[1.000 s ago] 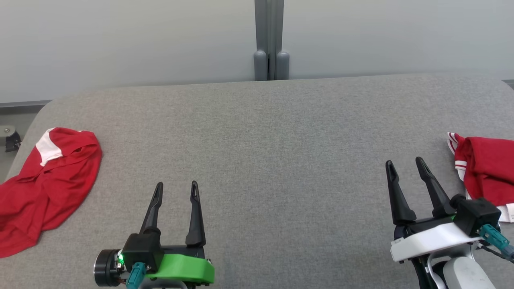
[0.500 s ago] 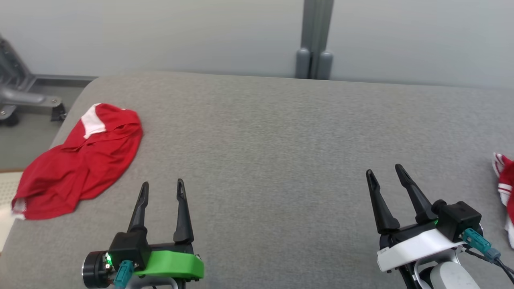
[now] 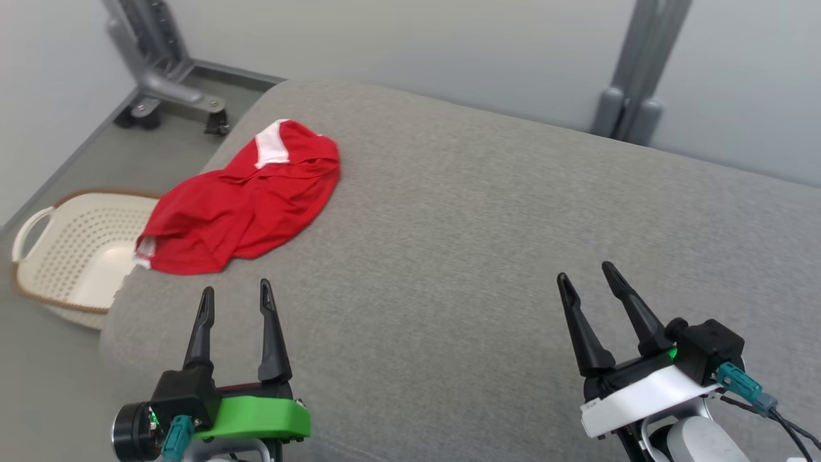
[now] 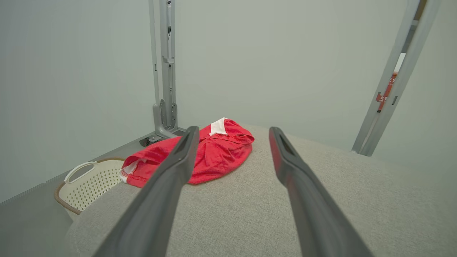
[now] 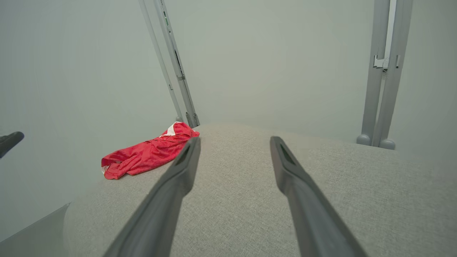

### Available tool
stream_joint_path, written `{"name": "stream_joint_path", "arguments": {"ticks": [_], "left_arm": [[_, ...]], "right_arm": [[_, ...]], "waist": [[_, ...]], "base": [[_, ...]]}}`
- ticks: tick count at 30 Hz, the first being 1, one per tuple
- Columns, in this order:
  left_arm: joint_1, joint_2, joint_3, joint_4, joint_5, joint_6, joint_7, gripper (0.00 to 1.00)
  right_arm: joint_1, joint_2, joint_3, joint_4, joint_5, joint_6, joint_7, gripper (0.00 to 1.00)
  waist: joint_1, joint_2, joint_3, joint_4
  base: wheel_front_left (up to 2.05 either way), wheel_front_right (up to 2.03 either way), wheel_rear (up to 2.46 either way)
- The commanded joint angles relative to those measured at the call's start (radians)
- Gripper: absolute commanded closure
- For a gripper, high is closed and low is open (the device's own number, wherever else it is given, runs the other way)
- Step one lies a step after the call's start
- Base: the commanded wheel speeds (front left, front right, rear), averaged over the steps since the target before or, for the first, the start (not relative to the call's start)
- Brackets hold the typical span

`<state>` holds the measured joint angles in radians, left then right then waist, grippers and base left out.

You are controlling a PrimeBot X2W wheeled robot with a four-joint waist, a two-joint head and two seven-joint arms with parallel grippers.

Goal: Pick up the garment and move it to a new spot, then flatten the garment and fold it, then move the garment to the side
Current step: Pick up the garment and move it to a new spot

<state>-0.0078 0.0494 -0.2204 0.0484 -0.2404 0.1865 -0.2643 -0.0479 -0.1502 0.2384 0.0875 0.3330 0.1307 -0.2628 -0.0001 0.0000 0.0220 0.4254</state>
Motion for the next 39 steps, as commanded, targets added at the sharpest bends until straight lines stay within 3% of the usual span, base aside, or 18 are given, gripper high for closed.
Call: {"name": "stream_joint_path", "arguments": {"ticks": [1, 8, 17, 25, 31, 39], "left_arm": [[0.015, 0.003, 0.006, -0.004, 0.003, 0.007, 0.0, 0.0], [0.017, 0.002, 0.027, -0.018, 0.0, 0.017, 0.0, 0.0], [-0.039, 0.002, 0.075, 0.018, 0.005, 0.051, 0.0, 0.0], [-0.242, 0.013, 0.106, 0.346, 0.006, 0.053, 0.016, 0.0], [-0.448, 0.062, 0.142, 0.545, -0.038, 0.032, 0.127, 0.0], [-0.663, 0.134, 0.168, 0.755, -0.068, 0.005, 0.274, 0.0]], "right_arm": [[-0.01, -0.001, 0.003, 0.0, 0.007, 0.0, -0.003, 0.0], [-0.021, -0.014, 0.036, 0.01, 0.017, 0.0, -0.003, 0.0], [-0.043, -0.086, 0.053, -0.016, 0.049, 0.0, -0.003, 0.0], [-0.091, -0.258, 0.055, -0.108, 0.102, 0.0, 0.026, 0.0], [-0.109, -0.382, 0.007, -0.234, 0.131, 0.0, 0.069, 0.0], [-0.095, -0.485, -0.046, -0.378, 0.16, 0.0, 0.104, 0.0]], "waist": [[0.0001, 0.0, 0.017, 0.08], [0.0001, 0.0, 0.031, 0.101], [0.0001, 0.0, 0.097, 0.049], [0.0001, 0.0, 0.214, -0.008], [0.0001, 0.0, 0.321, -0.051], [0.0001, 0.0, 0.43, -0.097]], "base": [[0.0, 0.0, 0.0], [0.0, 0.0, 0.0], [0.0, 0.0, 0.0], [0.0, 0.0, 0.0], [0.0, 0.0, 0.0], [0.0, 0.0, 0.0]]}}
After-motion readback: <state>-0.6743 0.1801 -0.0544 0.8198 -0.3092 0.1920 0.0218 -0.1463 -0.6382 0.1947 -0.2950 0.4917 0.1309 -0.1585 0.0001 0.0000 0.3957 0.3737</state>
